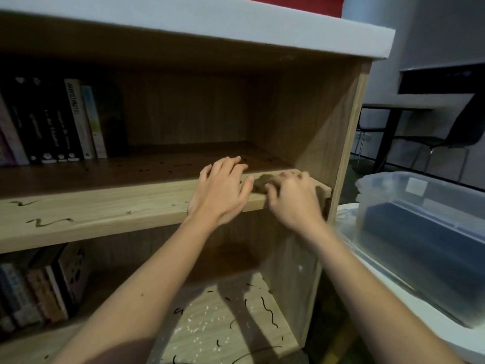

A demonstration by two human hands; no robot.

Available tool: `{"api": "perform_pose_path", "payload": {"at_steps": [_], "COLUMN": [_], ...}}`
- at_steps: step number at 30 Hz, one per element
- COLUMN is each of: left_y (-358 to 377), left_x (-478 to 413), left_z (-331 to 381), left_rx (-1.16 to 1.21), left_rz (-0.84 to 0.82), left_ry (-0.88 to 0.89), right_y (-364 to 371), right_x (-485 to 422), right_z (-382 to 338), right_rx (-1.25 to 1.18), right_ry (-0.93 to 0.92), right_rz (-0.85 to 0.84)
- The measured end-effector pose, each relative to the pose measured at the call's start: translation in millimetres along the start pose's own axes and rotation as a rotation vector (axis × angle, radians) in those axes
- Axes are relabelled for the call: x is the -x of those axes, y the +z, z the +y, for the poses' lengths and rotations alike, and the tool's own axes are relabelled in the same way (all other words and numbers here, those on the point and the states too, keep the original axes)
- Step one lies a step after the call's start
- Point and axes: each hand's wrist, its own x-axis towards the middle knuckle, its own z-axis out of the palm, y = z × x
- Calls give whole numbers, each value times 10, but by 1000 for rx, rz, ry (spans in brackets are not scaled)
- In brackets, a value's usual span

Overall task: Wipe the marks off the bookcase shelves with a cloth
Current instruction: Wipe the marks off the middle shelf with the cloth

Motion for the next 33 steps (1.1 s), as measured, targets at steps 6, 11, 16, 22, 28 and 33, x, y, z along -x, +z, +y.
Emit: {"api": "perform_pose_path", "payload": {"at_steps": [6,11,16,22,28,33], "left_y": [-62,-51,-108,-207,-157,-27], "left_x": [4,-24,-33,1,-29,-168], "left_z": [-12,21,-24,-44,23,107], "left_rx": [172,206,378,678,398,26], "left_rz": [97,107,137,270,67,-262], "left_ry": [-95,-141,-138,-268,-124,59], "right_y": [-137,15,-149,-193,-202,-290], "right_x": [-77,135,-81,78,-172,-173], "right_z": [394,-91,281,200,268,447], "right_rx": [187,104,160,172,140,323], "right_ry": [144,-96,98,27,13,19], "right_rz": [35,97,39,0,-133,-75]}}
